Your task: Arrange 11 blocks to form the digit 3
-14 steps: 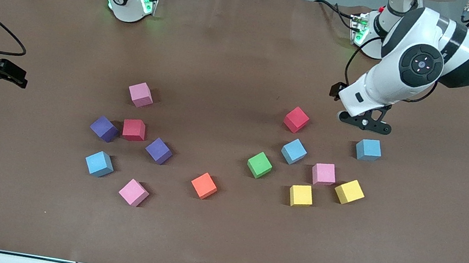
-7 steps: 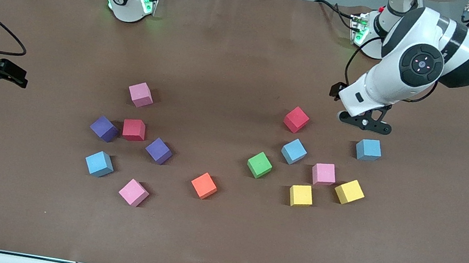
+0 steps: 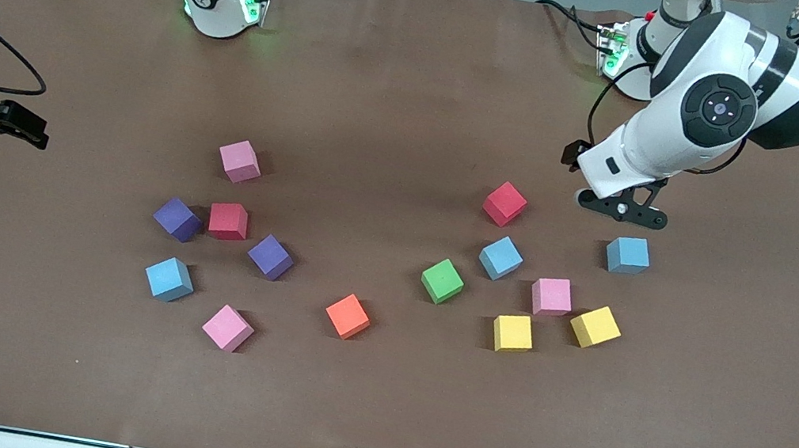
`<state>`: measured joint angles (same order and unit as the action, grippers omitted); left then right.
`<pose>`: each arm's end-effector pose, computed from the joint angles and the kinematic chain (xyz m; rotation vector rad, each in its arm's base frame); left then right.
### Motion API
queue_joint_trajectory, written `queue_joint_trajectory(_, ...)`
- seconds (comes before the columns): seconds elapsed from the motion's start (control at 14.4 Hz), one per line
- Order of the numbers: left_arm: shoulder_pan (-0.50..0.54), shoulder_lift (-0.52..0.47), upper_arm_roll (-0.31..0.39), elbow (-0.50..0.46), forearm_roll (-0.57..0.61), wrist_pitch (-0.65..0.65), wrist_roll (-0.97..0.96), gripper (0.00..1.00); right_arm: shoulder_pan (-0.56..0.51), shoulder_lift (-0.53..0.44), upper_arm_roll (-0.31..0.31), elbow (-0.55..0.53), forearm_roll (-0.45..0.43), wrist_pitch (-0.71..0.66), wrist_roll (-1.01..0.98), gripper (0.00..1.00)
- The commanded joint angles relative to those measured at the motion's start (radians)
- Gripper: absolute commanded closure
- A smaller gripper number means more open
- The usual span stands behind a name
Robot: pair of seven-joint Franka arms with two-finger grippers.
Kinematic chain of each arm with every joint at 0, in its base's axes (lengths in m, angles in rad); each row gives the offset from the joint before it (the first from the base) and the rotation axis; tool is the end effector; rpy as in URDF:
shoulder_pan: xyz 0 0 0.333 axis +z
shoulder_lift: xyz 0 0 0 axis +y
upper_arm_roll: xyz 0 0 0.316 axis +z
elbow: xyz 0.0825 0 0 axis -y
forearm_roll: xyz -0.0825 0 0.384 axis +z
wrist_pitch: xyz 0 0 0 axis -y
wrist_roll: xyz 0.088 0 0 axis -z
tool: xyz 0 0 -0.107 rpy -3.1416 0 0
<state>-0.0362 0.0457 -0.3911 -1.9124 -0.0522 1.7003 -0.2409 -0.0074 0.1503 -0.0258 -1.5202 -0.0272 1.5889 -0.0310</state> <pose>0.4913 -0.2266 0.4524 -3.0837 0.2704 0.4089 0.5978 -0.0217 0.5632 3.1105 -0.0007 -0.1284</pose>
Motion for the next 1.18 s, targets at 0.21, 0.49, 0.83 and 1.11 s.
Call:
queue_joint_trajectory(0.21, 0.012, -0.012, -0.002, 0.016, 0.018, -0.016, -0.006, 0.00, 0.004, -0.008, 0.006, -0.021, -0.013, -0.001, 0.058, 0.00)
queue_joint_trajectory(0.49, 0.055, -0.007, 0.006, 0.041, 0.020, -0.019, -0.008, 0.00, 0.010, -0.008, 0.012, -0.031, 0.003, 0.006, 0.112, 0.00)
queue_joint_trajectory(0.83, 0.062, 0.026, 0.009, 0.032, 0.021, -0.018, -0.008, 0.00, 0.104, 0.021, 0.014, -0.060, 0.010, 0.104, 0.313, 0.00)
queue_joint_trajectory(1.11, 0.067, 0.060, 0.000, 0.027, 0.017, -0.021, -0.026, 0.00, 0.199, 0.110, 0.012, -0.064, 0.058, 0.202, 0.553, 0.00)
